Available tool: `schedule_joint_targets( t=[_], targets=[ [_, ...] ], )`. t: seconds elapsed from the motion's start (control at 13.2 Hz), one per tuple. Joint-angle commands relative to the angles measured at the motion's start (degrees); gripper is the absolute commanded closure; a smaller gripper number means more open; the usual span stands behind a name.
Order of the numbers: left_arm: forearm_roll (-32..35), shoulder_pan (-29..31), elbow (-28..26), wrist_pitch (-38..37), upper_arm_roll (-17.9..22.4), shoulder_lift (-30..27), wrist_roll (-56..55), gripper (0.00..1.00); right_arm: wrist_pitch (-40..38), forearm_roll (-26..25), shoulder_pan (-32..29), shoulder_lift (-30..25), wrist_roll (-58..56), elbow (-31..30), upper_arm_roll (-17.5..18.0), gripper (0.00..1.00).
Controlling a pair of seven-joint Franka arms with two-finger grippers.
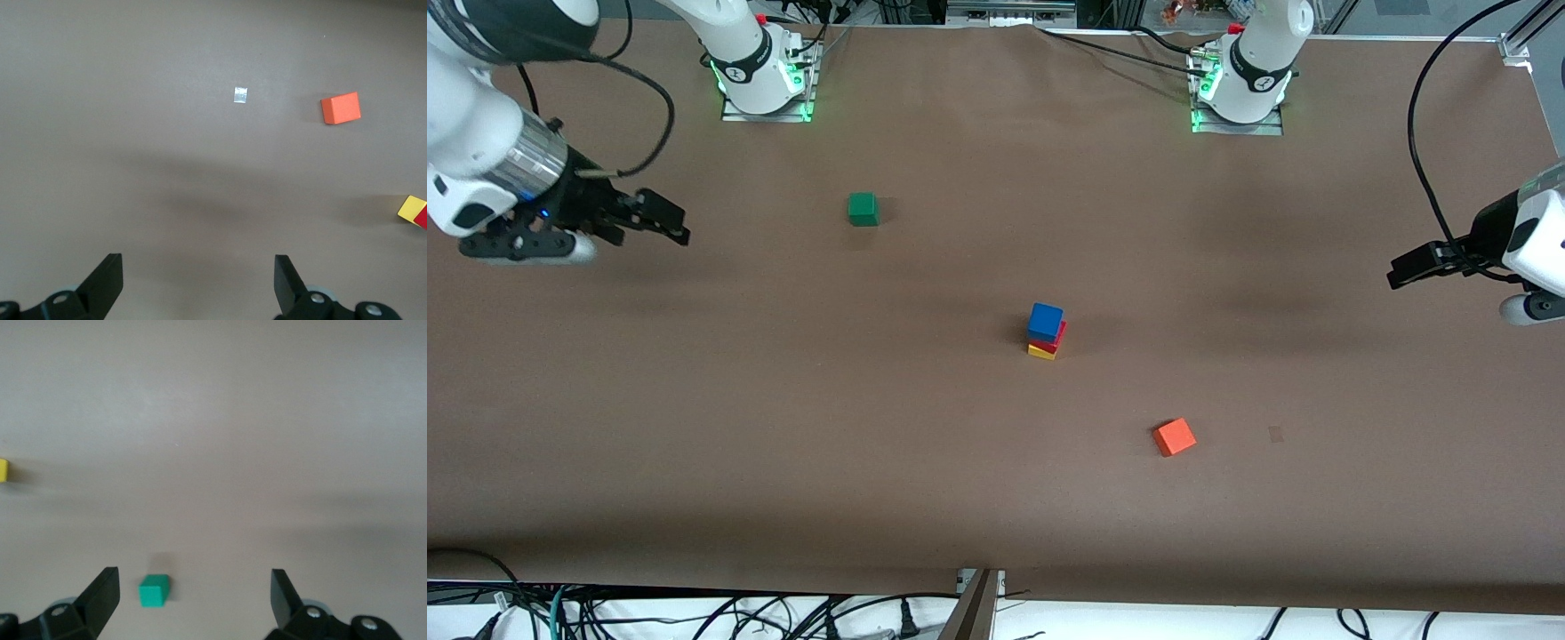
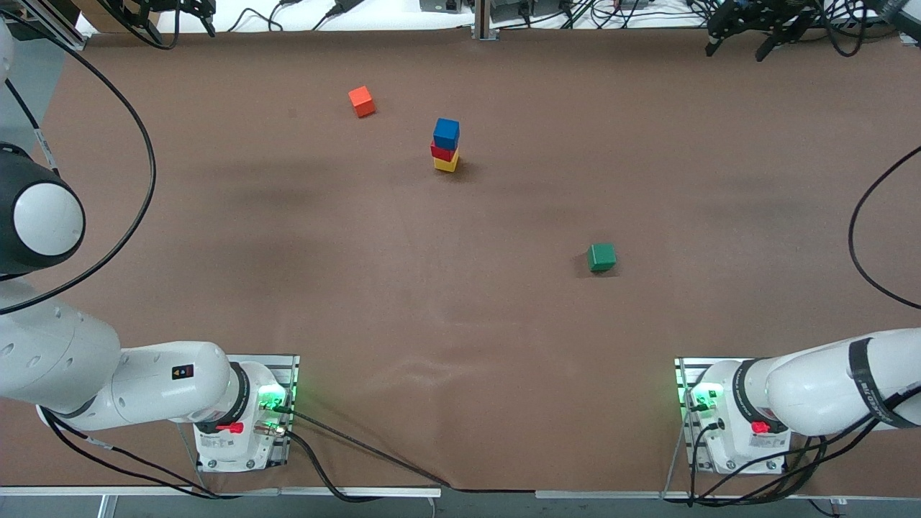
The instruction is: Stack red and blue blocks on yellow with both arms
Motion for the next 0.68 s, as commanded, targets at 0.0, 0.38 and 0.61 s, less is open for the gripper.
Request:
schedule_joint_targets(
  t=[0.0, 0.38, 0.61],
  targets=[
    [-1.27, 0.55, 1.76, -0.39, -0.29, 0.93, 1.58, 0.00, -1.29, -3.54, -1.27, -2.10, -1.83, -0.61, 2.16, 0.00],
    [-1.27, 0.55, 1.85, -0.39, -0.29, 0.93, 1.49, 0.00, -1.29, -3.46, -1.19, -0.96, -2.27, 2.28, 2.16, 0.00],
    [-1.27, 0.47, 1.85, -0.39, -0.29, 0.93, 1.49, 0.00, -1.91, -3.46, -1.19, -0.17, -2.45, 3.96, 2.08, 0.00]
  ],
)
